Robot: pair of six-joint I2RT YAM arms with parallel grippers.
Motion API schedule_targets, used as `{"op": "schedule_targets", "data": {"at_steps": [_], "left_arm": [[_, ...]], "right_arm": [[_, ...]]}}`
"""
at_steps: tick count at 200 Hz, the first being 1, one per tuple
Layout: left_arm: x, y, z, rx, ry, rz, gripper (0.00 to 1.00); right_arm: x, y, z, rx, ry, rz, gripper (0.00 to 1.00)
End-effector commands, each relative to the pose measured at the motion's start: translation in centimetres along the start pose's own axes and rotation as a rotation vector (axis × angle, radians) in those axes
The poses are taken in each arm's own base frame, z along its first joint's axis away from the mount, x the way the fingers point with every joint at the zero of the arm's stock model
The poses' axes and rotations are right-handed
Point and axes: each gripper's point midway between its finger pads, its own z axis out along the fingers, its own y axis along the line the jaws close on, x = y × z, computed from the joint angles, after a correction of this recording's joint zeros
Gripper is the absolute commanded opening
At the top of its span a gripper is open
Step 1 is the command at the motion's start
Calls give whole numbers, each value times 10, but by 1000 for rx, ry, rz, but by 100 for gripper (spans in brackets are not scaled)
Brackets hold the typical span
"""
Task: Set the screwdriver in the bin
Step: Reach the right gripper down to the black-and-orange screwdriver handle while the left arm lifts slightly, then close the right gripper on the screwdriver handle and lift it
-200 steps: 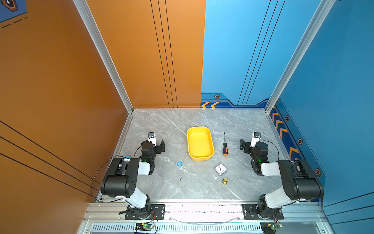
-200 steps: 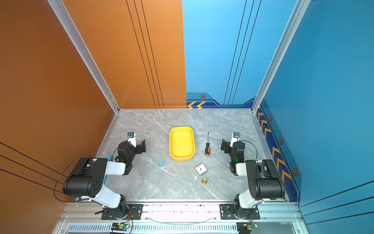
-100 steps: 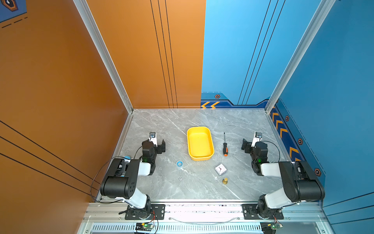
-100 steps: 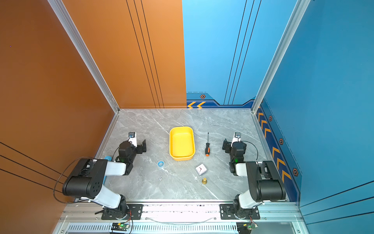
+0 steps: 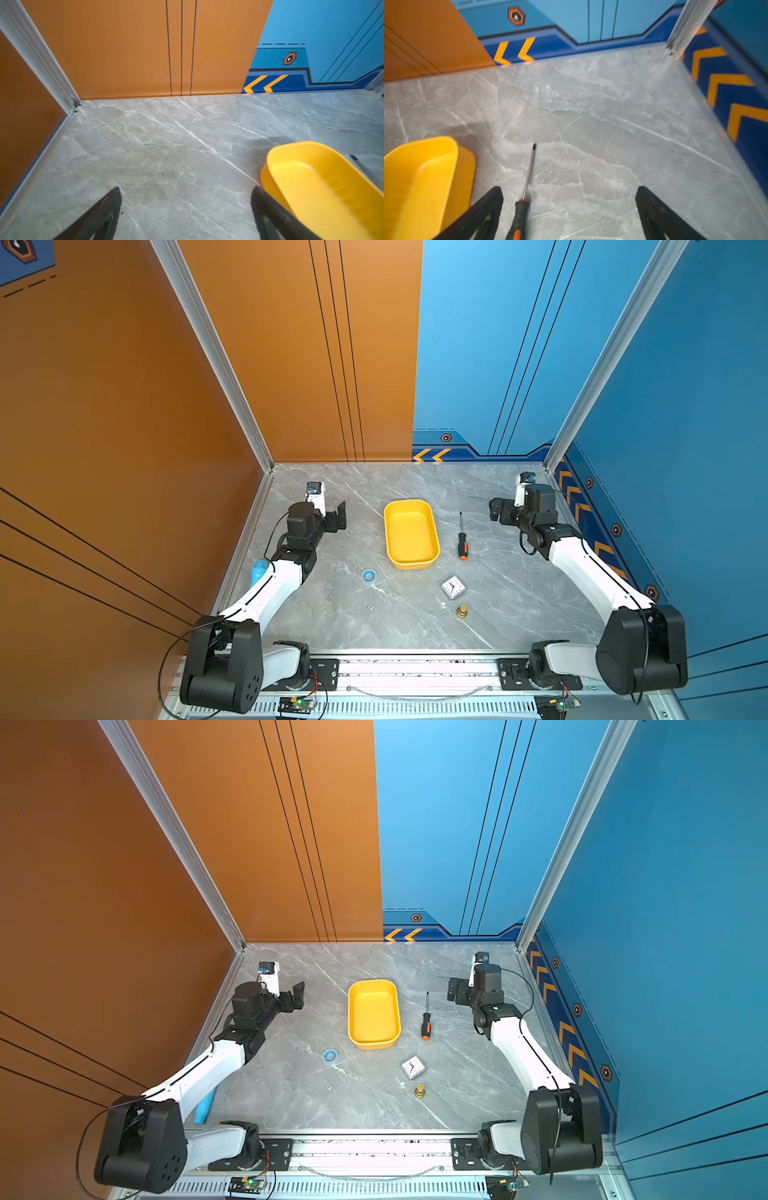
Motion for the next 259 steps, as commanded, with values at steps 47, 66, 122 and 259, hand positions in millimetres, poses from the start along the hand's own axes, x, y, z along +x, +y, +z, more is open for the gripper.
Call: {"op": "schedule_targets", "data": {"at_steps": [47,66,122,259], "left_arm": [[65,-59,-13,223,343,-200,98],[72,-63,-16,239,384,-217,98],[93,-67,-22,254,491,-215,98],[106,-70,-37,259,509,-237,98]], "right_arm": [[99,52,23,-18,469,29,91],[109,61,35,-6,521,9,84],[130,74,57,74,583,-83,78],[153,72,78,101,655,-111,48]]}}
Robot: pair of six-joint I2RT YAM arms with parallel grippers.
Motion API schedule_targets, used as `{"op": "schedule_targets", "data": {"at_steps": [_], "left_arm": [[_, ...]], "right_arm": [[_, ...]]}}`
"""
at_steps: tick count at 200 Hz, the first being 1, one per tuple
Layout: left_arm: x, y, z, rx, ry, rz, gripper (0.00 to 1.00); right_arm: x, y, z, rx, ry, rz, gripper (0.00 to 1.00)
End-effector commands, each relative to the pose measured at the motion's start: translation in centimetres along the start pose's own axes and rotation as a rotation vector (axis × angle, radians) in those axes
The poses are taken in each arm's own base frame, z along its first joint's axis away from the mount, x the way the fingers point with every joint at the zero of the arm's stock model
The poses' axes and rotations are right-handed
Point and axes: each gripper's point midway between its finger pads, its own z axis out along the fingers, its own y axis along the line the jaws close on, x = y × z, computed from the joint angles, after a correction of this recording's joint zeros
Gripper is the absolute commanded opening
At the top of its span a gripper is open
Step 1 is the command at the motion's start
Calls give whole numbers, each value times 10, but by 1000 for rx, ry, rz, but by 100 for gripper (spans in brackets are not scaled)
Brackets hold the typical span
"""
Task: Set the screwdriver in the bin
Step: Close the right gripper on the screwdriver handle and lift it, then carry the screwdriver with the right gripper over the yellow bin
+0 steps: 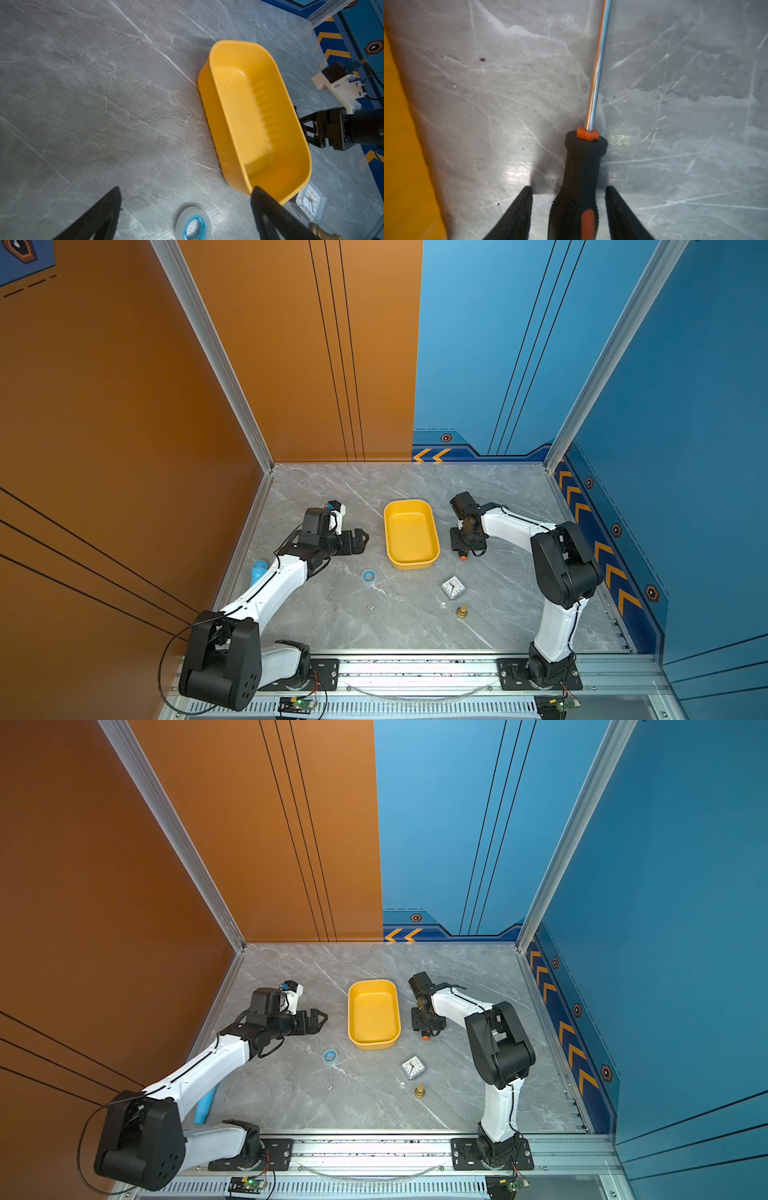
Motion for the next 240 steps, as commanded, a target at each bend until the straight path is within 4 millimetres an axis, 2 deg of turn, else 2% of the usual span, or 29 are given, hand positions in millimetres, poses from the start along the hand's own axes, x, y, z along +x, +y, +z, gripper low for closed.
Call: {"op": "schedule_targets", "data": {"at_steps": [1,33,67,92,109,120,164,188,194,196,208,236,240], "left_arm": [[10,-7,-4,25,20,1,98],[8,-8,-6,28,12,6,98],[9,-10,-4,36,21,7,98],[9,-10,-4,35,22,7,98],[9,-10,-4,33,21,4,98],[10,-10,-4,35,22,-4,98],[10,-12,-3,33,22,-9,98],[13,-11,-3,25,27,-10,98],[14,-10,-2,22,29,-11,98],[14,-10,-2,21,28,-11,98],[16,-9,-2,19,33,-14,98],[18,-10,-2,21,35,-14,98],[25,-7,-2,12,63,-21,98]], "right_arm": [[2,-4,2,25,22,1,47],[5,-5,5,4,41,11,27],[4,-6,-1,-20,38,20,10],[-2,-4,-19,-41,0,27,3],[-8,1,-41,-76,-52,40,3],[-12,11,-58,-110,-94,43,3],[-26,70,-129,-162,-295,-16,2],[-29,104,-151,-170,-375,-34,6],[-33,108,-152,-164,-390,-20,7],[-28,119,-153,-172,-392,-36,6],[-27,131,-150,-162,-398,-20,6],[-24,147,-128,-132,-370,-5,6],[-23,149,-124,-129,-364,-4,6]]}}
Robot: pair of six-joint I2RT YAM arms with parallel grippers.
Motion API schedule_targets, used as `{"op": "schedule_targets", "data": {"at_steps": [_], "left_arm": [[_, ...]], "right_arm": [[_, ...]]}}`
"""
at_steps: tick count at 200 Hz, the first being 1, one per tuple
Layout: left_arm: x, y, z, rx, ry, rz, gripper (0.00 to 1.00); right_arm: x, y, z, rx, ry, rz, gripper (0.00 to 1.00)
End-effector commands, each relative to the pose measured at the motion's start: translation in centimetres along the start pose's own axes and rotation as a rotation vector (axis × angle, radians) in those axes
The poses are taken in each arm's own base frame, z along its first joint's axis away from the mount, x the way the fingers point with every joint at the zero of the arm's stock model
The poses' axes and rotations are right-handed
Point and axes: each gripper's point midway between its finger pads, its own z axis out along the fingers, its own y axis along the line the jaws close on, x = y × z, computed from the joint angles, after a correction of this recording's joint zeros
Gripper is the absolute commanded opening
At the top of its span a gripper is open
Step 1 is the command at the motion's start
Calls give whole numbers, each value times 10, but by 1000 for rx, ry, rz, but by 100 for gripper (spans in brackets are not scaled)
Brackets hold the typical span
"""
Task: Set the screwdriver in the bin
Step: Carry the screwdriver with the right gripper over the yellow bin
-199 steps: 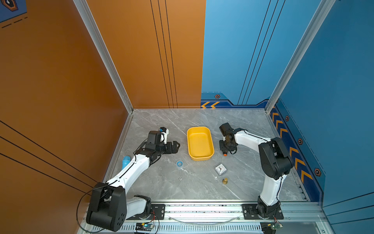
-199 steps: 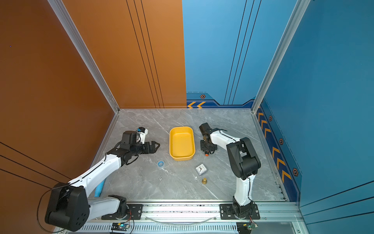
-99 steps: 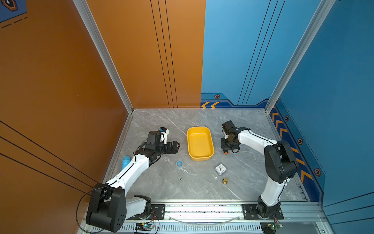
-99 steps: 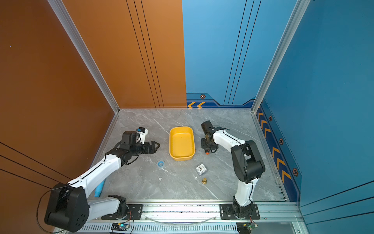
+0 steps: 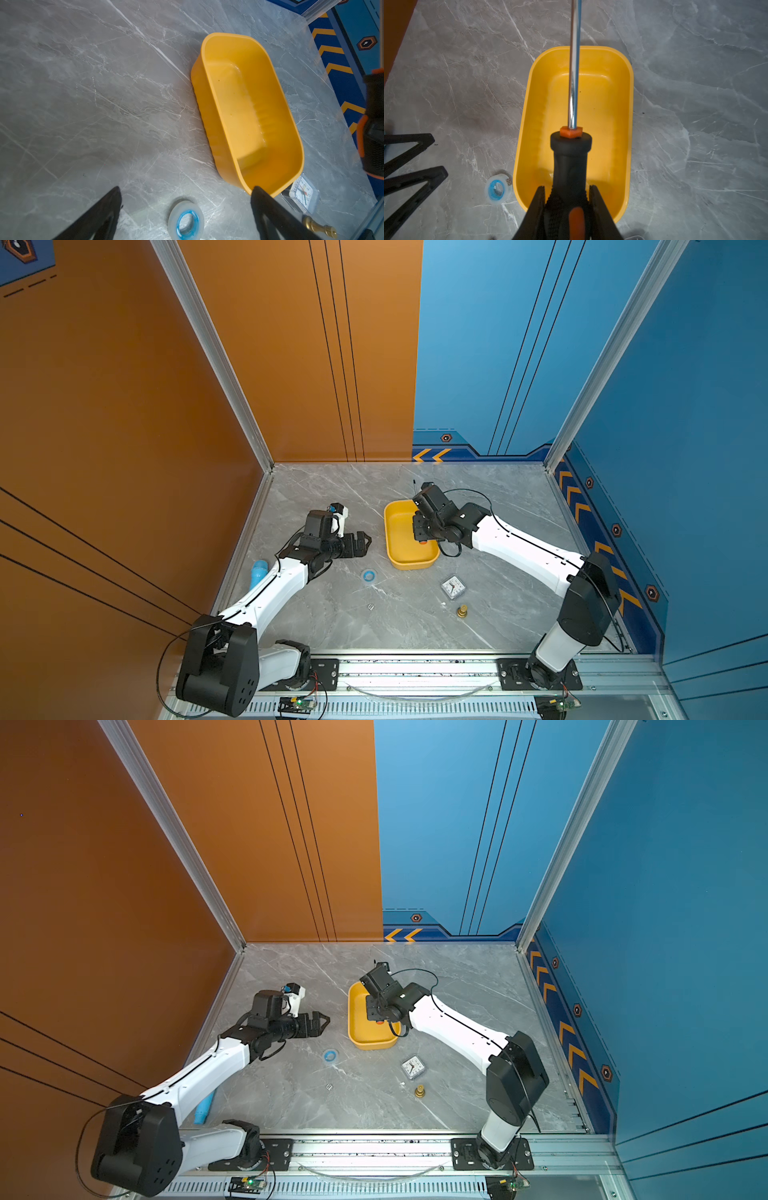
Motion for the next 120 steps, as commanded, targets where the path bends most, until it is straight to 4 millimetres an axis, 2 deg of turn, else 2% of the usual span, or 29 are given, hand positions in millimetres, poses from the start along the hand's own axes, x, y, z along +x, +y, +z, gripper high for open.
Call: {"op": "schedule_targets", "data": {"at_steps": [1,55,120], "left_arm": [[15,1,-1,-8,47,-19,98],[14,0,-1,-4,51,-11,98],[13,-2,-4,0,45,-7,98]], "right_arm": [[3,-8,22,93,0,62,6],[22,-11,61,162,59,30,6],[36,-12,87,183,115,18,6]]}}
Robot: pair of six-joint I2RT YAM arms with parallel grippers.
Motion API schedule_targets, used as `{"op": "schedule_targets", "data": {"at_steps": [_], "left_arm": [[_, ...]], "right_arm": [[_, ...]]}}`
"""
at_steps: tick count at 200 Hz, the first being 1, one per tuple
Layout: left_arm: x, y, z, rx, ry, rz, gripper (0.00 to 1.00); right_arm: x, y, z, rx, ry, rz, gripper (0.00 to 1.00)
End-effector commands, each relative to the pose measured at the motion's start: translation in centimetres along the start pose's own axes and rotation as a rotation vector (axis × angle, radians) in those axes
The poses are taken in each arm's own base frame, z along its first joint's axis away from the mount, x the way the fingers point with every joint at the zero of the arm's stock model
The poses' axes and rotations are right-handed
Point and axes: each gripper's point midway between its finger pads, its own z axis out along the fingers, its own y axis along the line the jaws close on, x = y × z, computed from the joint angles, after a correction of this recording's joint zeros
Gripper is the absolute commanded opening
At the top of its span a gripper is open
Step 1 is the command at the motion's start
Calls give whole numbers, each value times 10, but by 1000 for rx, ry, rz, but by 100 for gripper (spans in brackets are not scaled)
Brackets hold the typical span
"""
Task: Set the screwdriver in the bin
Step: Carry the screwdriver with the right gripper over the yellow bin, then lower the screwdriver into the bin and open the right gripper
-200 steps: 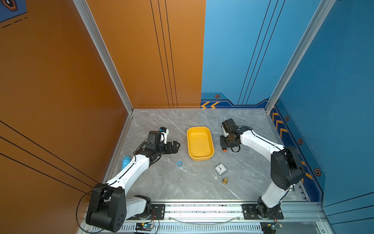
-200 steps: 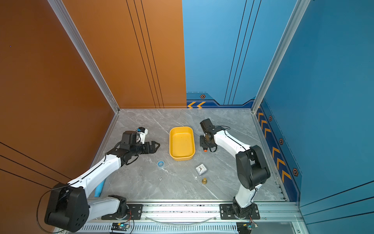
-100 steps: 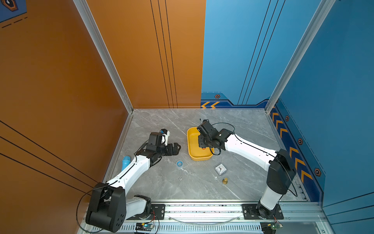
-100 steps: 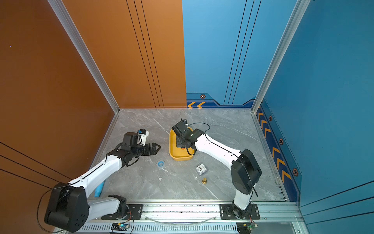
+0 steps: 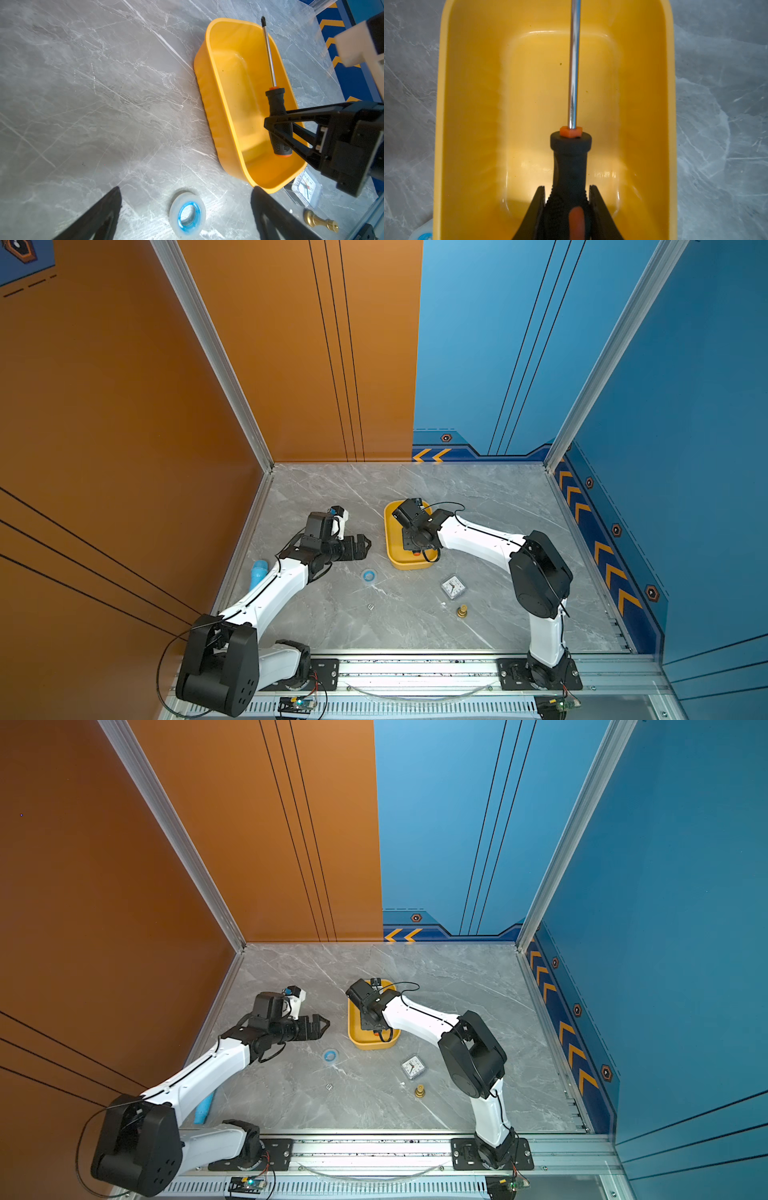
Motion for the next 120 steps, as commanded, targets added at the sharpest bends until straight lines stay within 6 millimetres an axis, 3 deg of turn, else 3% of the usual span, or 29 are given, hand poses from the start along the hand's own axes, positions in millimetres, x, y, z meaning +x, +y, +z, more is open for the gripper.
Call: {"op": "schedule_targets", "data": {"at_steps": [1,77,120], "left_arm": [[5,-4,-4,9,13,2,98],[7,-10,-3,54,16,-21,98],[11,-13,-2,71,29,-22,98]], "right_arm": [[-6,0,4,23,-10,14,6],[5,4,24,24,41,6,10],[5,5,25,14,49,8,29]]}}
